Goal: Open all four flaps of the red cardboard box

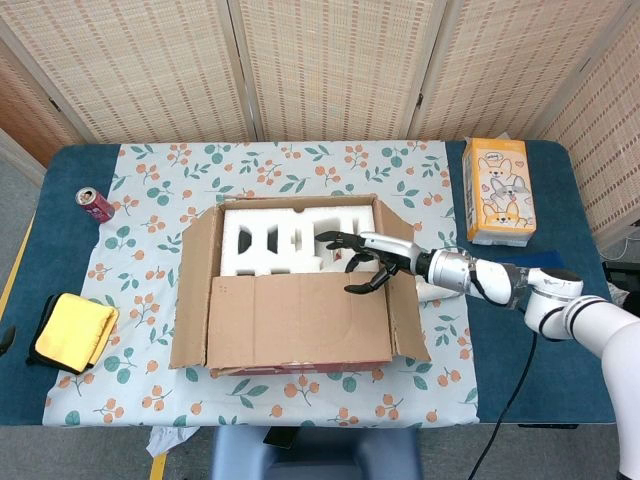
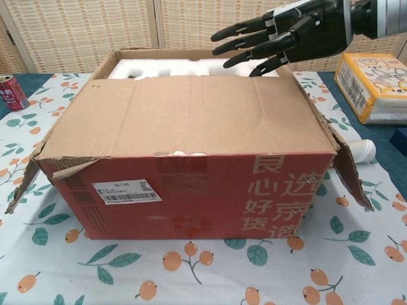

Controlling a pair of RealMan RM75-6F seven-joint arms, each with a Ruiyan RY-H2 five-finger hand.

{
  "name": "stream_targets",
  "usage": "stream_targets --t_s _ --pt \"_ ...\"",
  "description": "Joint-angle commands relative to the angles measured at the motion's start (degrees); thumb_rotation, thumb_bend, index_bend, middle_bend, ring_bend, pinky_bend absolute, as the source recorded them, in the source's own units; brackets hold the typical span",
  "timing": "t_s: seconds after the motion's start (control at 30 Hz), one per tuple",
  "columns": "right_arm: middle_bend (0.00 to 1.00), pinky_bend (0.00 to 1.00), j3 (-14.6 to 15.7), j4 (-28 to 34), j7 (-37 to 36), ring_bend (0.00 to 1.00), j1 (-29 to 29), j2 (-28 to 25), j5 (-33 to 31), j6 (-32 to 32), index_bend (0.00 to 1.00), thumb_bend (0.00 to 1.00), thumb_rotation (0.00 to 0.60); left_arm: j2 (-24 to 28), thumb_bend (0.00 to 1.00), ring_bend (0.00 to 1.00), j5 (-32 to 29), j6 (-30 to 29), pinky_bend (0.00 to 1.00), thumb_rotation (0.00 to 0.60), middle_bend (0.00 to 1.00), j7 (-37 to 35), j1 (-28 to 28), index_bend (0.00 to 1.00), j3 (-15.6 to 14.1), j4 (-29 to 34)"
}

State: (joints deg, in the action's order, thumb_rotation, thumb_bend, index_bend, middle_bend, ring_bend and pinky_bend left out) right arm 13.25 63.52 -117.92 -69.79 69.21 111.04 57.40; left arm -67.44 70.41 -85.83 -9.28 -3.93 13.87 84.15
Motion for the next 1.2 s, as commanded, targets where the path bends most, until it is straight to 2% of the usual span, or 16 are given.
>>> stream_targets --t_s 0.03,0.37,0.57,0.97,1.2 --pt "0.00 0.35 0.6 0.4 -0.3 0.00 -0.2 -0.5 -0.2 1.3 0.00 0.38 0.600 0.0 0.32 0.00 0.0 0.0 0.01 0.600 0.00 0.3 0.0 0.00 -0.1 0.0" --pt "0.00 0.35 0.6 3.5 2.0 0.00 0.0 -3.7 -2.3 4.6 0.00 0.38 0.600 -0.3 0.32 0.00 0.3 -0.3 0.01 0.600 0.00 1.0 0.0 0.00 -0.1 -0.1" --pt "0.00 0.35 0.6 9.3 5.5 0.00 1.0 -8.0 -2.3 8.5 0.00 0.38 0.600 -0.3 0.32 0.00 0.2 0.1 0.00 0.600 0.00 0.7 -0.1 0.00 -0.1 -0.3" --pt "0.00 0.35 -0.7 22.1 13.0 0.00 2.1 -17.8 -2.5 11.2 0.00 0.38 0.600 -0.5 0.32 0.00 -0.8 1.2 0.00 0.600 0.00 1.2 -0.5 0.00 0.1 -1.1" --pt "0.00 0.35 -0.9 27.1 15.9 0.00 3.8 -22.0 -1.4 13.0 0.00 0.38 0.600 -0.7 0.32 0.00 -1.5 2.0 0.00 0.600 0.00 1.4 -0.8 0.00 0.4 -1.7"
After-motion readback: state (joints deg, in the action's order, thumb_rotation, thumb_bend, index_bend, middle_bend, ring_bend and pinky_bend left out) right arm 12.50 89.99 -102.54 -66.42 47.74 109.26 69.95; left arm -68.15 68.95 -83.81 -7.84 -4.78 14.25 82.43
